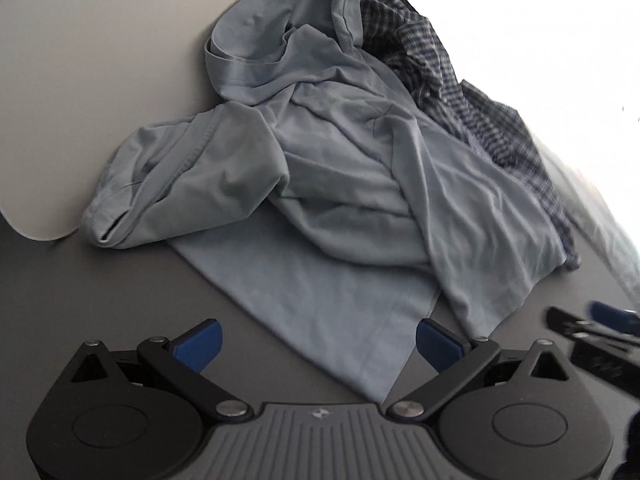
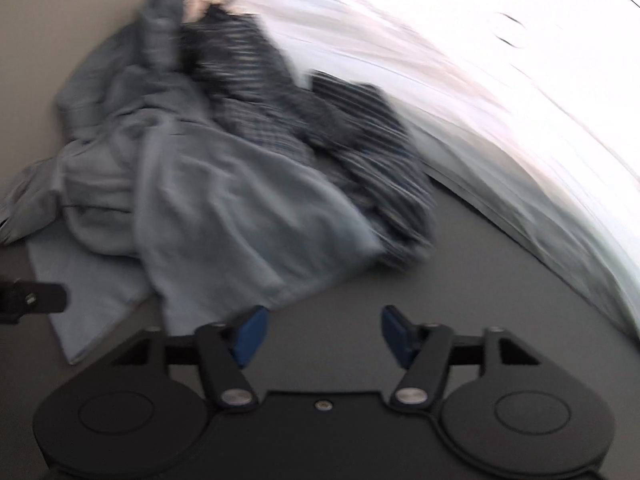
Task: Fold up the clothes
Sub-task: 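Move both tools toward the pile of light blue and checked clothes, then grasp the light blue t-shirt with both grippers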
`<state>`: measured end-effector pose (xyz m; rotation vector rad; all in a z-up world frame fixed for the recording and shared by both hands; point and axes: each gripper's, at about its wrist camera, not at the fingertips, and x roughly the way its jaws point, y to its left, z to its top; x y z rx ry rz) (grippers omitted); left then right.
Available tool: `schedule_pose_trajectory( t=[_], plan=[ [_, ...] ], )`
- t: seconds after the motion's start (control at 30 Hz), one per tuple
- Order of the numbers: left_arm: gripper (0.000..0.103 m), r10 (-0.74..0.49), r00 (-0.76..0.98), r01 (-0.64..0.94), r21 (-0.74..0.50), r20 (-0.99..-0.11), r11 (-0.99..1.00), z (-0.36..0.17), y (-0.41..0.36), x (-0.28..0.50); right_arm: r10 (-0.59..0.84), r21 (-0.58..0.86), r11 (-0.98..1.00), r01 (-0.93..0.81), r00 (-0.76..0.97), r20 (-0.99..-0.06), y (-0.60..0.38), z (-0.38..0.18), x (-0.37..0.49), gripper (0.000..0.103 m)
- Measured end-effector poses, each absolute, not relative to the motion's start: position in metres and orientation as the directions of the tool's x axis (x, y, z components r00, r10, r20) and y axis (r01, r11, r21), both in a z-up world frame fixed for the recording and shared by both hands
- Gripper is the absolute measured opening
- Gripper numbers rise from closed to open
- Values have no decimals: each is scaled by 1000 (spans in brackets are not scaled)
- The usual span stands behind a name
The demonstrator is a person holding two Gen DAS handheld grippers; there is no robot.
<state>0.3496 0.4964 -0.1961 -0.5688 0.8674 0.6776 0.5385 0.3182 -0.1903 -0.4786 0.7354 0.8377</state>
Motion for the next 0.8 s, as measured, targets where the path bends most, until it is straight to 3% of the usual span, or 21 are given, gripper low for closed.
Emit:
schedule_pose_trajectory(
  t=[0.2,0.27,0.37,0.47,0.5,0.53,0.6,0.67,0.73,0.8],
  plan=[
    [78,274,491,-711,-199,-827,674,-199,497,356,558,-125,488,-864,419,-716,348,-198,525,53],
    [72,272,493,-706,-198,-827,680,-201,496,360,554,-163,481,-862,442,-705,356,-201,522,55],
    [71,299,491,-729,-199,-818,655,-203,493,362,540,-186,478,-858,455,-708,364,-208,525,63],
    [71,284,497,-727,-214,-820,653,-208,494,366,556,-63,491,-869,368,-745,364,-214,540,45],
    [69,295,500,-724,-206,-814,659,-208,493,367,570,-11,509,-861,346,-746,361,-213,545,33],
    [61,303,500,-720,-195,-811,666,-208,492,369,574,16,525,-851,340,-745,358,-212,549,13],
    [49,331,490,-724,-164,-807,670,-209,490,371,589,51,541,-840,335,-735,352,-208,552,6],
    [19,362,468,-742,-136,-807,656,-210,490,371,607,80,563,-823,345,-716,341,-203,553,6],
    [1,387,444,-766,-117,-808,633,-212,491,367,596,74,603,-795,386,-704,327,-198,551,6],
    [0,379,455,-767,-139,-806,626,-213,491,361,578,79,646,-759,419,-700,312,-191,549,5]
  ],
)
